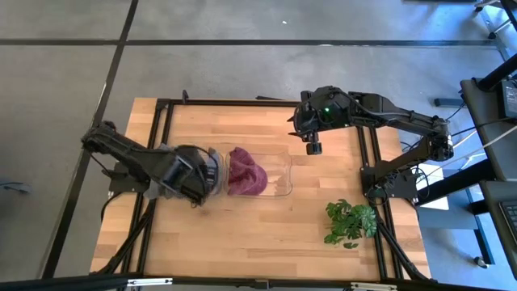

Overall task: Pick & Place hat
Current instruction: Put the dark blue cap into the left transparent bin, then return To Home Position

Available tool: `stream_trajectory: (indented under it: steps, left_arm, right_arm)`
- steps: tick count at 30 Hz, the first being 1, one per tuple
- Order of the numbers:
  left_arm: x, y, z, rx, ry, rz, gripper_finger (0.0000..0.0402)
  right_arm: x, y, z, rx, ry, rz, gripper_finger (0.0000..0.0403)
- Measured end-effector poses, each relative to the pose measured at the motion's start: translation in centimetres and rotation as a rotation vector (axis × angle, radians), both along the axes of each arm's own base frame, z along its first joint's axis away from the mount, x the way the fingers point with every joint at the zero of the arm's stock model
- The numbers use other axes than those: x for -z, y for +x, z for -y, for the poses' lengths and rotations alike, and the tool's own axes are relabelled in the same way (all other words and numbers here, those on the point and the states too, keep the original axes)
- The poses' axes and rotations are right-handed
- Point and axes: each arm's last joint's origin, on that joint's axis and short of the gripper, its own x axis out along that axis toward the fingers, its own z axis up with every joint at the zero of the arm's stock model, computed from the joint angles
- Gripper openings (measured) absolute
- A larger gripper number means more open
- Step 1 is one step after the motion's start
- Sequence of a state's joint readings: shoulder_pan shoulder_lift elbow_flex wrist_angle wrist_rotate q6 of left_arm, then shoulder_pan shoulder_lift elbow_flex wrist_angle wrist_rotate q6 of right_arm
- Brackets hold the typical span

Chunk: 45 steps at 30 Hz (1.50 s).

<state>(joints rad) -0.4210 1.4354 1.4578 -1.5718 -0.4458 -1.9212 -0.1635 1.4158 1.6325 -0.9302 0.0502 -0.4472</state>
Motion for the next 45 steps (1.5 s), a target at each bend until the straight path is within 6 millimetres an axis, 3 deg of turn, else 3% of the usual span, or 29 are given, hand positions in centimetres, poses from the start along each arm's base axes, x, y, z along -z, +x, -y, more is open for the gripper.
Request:
stream_trajectory:
  steps: [5, 9, 14, 18, 25, 30, 32, 36, 45]
  left_arm:
    - [-2.2, -2.2, -1.7, 0.089, 0.035, 0.067, 0.0176]
    - [-3.5, -4.0, -2.6, 0.112, 0.007, 0.119, 0.0177]
    - [-4.7, -4.5, -3.2, 0.281, 0.332, 0.186, 0.0174]
    - [-6.6, -6.1, -4.6, 0.341, 0.408, 0.292, 0.0177]
    - [-11.0, -9.8, -6.0, 0.694, 0.441, 0.601, 0.0177]
    - [-13.6, -10.7, -6.1, 1.025, 0.637, 0.787, 0.0177]
    - [-13.3, -11.3, -6.6, 1.021, 0.675, 0.746, 0.0177]
    - [-10.8, -12.3, -7.6, 0.939, 0.683, 0.686, 0.0178]
    - [-2.1, -12.7, -8.4, 0.947, 0.680, 0.894, 0.0178]
  right_arm:
    - [-0.4, -0.4, 0.0, 0.012, 0.105, 0.039, 0.0184]
    - [-1.2, -2.8, 0.2, 0.013, 0.276, 0.096, 0.0184]
    - [0.6, -6.2, 0.3, 0.120, 0.334, 0.251, 0.0184]
    - [2.8, -8.7, -0.2, 0.136, 0.364, 0.376, 0.0184]
    - [3.8, -11.8, -0.7, 0.198, 0.289, 0.595, 0.0184]
    - [3.1, -12.9, -1.0, 0.187, 0.325, 0.669, 0.0184]
    - [3.2, -13.0, -1.2, 0.153, 0.345, 0.652, 0.0184]
    - [3.8, -12.0, -1.0, 0.162, 0.405, 0.602, 0.0184]
    - [4.6, -8.8, -0.3, 0.103, 0.405, 0.586, 0.0184]
